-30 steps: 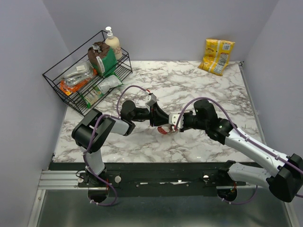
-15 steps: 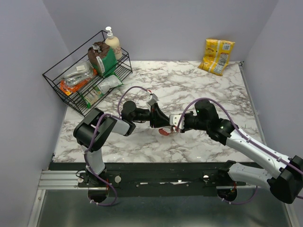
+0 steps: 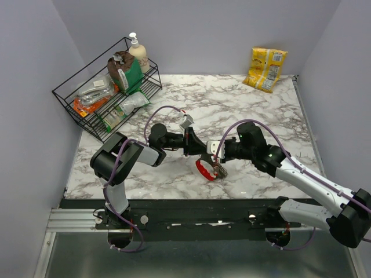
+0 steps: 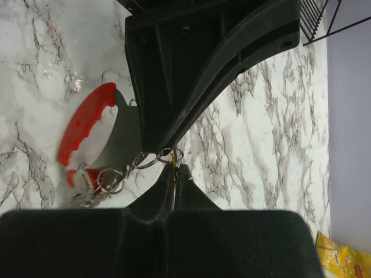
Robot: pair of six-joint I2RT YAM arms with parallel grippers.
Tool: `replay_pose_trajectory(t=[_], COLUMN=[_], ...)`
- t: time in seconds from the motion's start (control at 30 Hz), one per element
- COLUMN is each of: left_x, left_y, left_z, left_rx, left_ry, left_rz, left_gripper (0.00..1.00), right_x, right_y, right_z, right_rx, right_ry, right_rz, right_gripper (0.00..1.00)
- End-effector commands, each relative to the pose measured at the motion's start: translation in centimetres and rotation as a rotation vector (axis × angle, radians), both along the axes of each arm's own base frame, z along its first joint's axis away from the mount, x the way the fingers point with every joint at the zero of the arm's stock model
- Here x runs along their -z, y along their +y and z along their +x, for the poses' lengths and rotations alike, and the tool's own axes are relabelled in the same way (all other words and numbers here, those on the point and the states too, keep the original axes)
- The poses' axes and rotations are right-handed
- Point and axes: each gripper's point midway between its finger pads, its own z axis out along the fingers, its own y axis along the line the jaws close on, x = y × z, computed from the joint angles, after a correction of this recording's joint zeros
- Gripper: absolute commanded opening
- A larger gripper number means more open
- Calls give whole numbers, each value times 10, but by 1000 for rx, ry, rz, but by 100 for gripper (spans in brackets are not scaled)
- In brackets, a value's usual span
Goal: Remove the keys from the keyring
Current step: Remove the key from the keyring.
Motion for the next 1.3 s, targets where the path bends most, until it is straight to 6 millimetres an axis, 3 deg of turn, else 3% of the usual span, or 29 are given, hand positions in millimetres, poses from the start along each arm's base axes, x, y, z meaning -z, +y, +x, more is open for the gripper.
replay_pose_trajectory(t=[0.0,0.07,0.27,0.63,1.27], left_x=[-50,-49,-49,-53,-61], left_y=[3,3,5,15,28], left_z=[-10,-10,-9,12,31], left_rx=[22,20,11,-108,-231], left_ry=[-308,-307,-307,-312,-338], left_rz=[-194,-193,-192,-191,-197], left_gripper=[8,0,0,0,0], right_x=[-18,-23,-31,-15,17], right_y=[6,5,-5,-29,-30], right_z=[3,5,17,28,-4], right_rx=[-15,-5,66,133,-7], right_ry=[-24,-36,-101,-180,2], right_rz=[34,42,29,-94,-209], right_gripper=[1,1,1,1,1])
